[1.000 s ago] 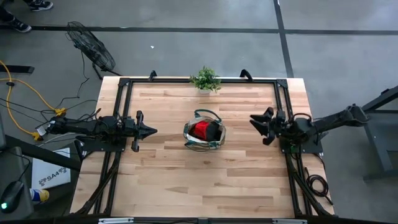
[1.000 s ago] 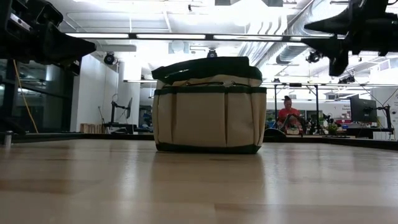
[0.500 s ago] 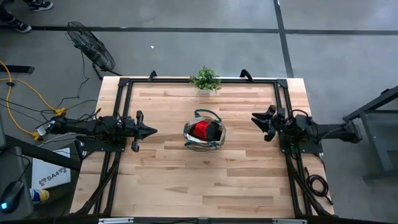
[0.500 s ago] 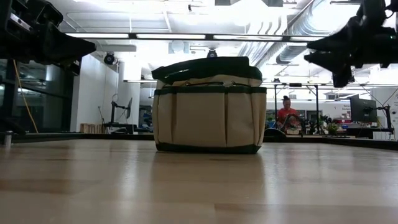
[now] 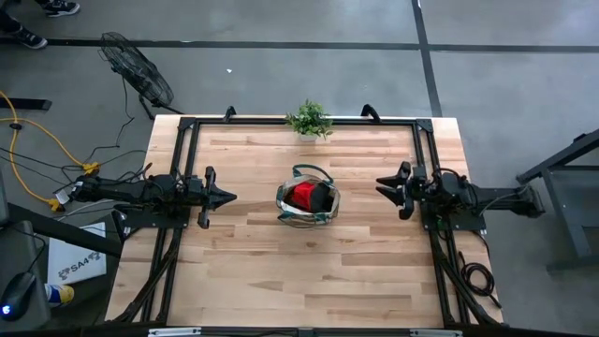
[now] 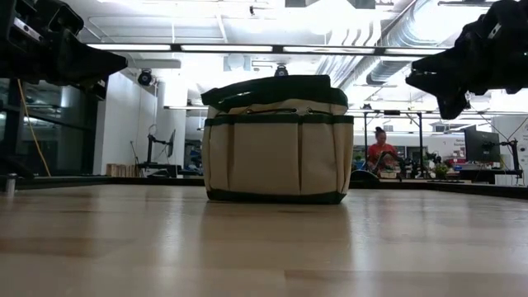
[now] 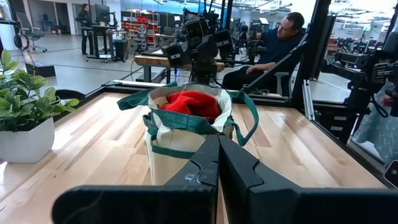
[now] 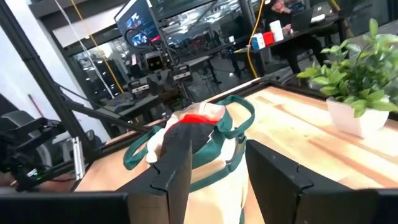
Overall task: Pick & Place Garden tools in Gardening bag
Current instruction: Return to Home Position
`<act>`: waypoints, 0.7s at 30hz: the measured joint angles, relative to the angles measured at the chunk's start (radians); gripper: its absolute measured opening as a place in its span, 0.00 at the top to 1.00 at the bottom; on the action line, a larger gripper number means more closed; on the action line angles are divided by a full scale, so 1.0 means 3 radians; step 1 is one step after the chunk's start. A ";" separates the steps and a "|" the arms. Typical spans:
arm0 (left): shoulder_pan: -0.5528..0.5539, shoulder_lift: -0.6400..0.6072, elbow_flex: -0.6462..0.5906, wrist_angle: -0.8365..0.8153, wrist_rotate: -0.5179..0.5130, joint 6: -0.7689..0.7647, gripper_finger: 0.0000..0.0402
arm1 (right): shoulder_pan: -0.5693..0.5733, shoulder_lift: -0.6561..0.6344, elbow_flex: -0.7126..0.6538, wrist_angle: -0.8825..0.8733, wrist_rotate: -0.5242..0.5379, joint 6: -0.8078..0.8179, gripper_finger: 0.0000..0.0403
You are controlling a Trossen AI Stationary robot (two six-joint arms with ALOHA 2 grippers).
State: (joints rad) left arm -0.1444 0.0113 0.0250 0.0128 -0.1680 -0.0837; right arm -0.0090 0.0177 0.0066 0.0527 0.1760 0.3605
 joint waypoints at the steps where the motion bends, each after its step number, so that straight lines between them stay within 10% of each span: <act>1: 0.0000 0.0001 0.0000 0.0000 0.0000 0.0000 1.00 | 0.0000 0.0011 -0.0001 0.0001 -0.0019 0.0026 0.64; 21: 0.0000 0.0001 0.0000 0.0001 0.0000 0.0000 1.00 | 0.0000 0.0018 -0.0003 0.0009 -0.0075 0.0006 0.64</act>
State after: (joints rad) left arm -0.1443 0.0116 0.0250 0.0131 -0.1680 -0.0837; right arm -0.0090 0.0231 0.0055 0.0553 0.1535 0.3622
